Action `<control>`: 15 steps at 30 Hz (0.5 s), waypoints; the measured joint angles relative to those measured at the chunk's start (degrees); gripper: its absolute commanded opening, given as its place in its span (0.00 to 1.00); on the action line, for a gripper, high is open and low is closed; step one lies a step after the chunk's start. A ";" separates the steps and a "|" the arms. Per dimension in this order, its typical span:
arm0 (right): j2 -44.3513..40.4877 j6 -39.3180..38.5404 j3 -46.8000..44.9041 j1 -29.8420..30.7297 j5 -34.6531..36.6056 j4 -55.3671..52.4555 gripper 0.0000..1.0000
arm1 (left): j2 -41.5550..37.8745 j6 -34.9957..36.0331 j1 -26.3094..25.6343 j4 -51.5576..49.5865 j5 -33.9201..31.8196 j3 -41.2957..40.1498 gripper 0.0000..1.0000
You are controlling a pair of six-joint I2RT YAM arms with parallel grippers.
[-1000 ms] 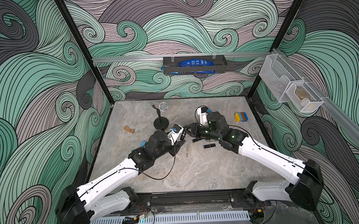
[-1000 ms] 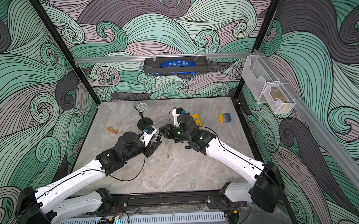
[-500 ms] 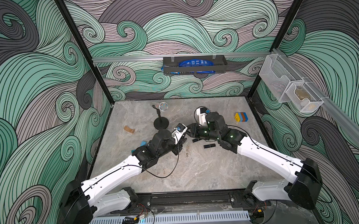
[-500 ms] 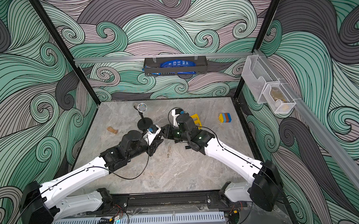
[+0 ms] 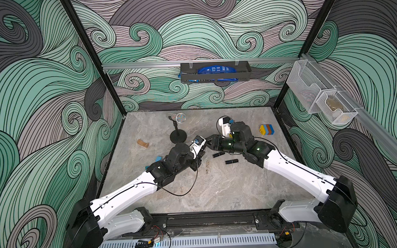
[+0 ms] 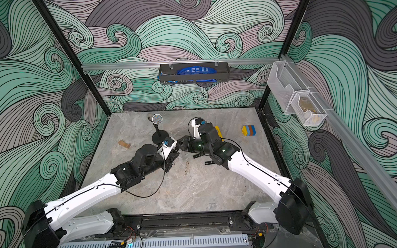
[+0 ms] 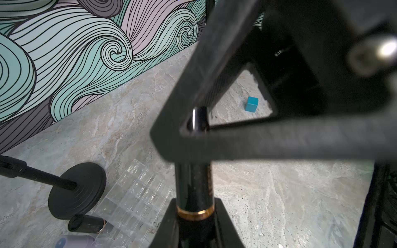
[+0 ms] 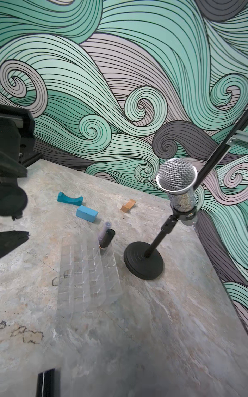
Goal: Arrange the lipsticks in the organizer
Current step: Pick up the lipstick at the center of the board.
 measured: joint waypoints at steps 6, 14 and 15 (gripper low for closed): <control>-2.21 -3.26 0.00 -4.48 -6.32 -0.59 0.52 | -0.55 -5.77 4.52 4.46 7.06 -2.89 0.08; -0.09 -4.39 0.87 -2.89 -10.49 -1.05 0.52 | -0.74 -8.46 6.16 7.80 14.21 -4.63 0.08; 0.85 -4.48 1.55 -2.47 -10.54 -1.22 0.51 | -0.74 -8.35 6.16 8.17 14.84 -4.66 0.08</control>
